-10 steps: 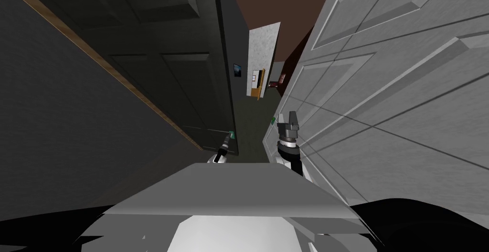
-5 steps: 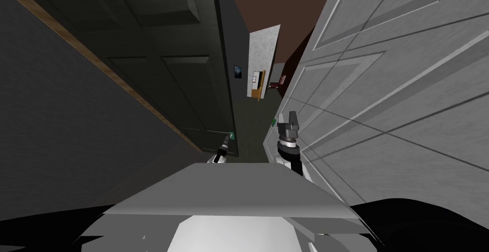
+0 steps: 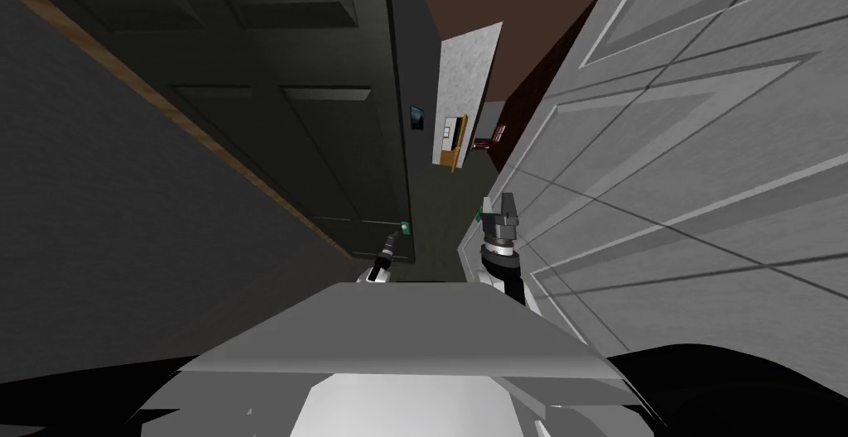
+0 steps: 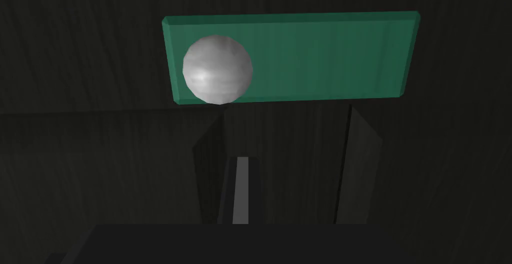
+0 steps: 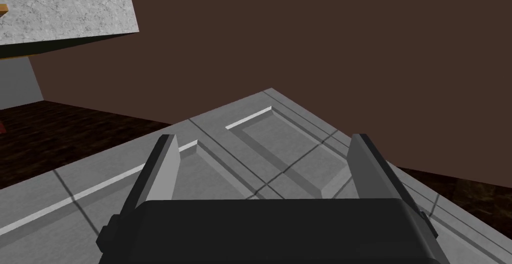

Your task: Push the door open

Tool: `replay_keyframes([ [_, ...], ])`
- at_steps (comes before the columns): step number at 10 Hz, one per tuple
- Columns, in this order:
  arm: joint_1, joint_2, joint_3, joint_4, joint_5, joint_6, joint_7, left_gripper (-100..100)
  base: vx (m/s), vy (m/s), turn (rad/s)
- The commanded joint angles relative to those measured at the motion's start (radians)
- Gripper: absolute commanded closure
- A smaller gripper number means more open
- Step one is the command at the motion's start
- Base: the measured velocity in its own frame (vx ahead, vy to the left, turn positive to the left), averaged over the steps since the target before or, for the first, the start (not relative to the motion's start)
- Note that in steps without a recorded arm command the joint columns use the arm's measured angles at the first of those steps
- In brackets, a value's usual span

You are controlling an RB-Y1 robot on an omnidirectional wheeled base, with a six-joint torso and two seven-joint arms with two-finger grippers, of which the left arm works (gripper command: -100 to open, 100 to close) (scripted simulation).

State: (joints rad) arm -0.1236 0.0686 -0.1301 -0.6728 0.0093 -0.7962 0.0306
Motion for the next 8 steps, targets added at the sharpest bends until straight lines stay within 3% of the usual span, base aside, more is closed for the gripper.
replay_keyframes([
  [1, 0.003, -0.005, 0.004, -0.008, 0.005, 0.010, 0.002, -100, -0.234, -0.052, 0.067],
  [4, 0.004, -0.028, 0.012, -0.016, 0.015, 0.022, 0.004, -100, -0.270, -0.082, 0.076],
  [5, 0.000, -0.022, 0.011, -0.007, 0.013, 0.015, 0.004, -100, -0.125, -0.044, 0.021],
  [8, 0.002, -0.012, 0.016, -0.003, 0.016, 0.006, 0.000, -100, 0.155, -0.034, -0.023],
])
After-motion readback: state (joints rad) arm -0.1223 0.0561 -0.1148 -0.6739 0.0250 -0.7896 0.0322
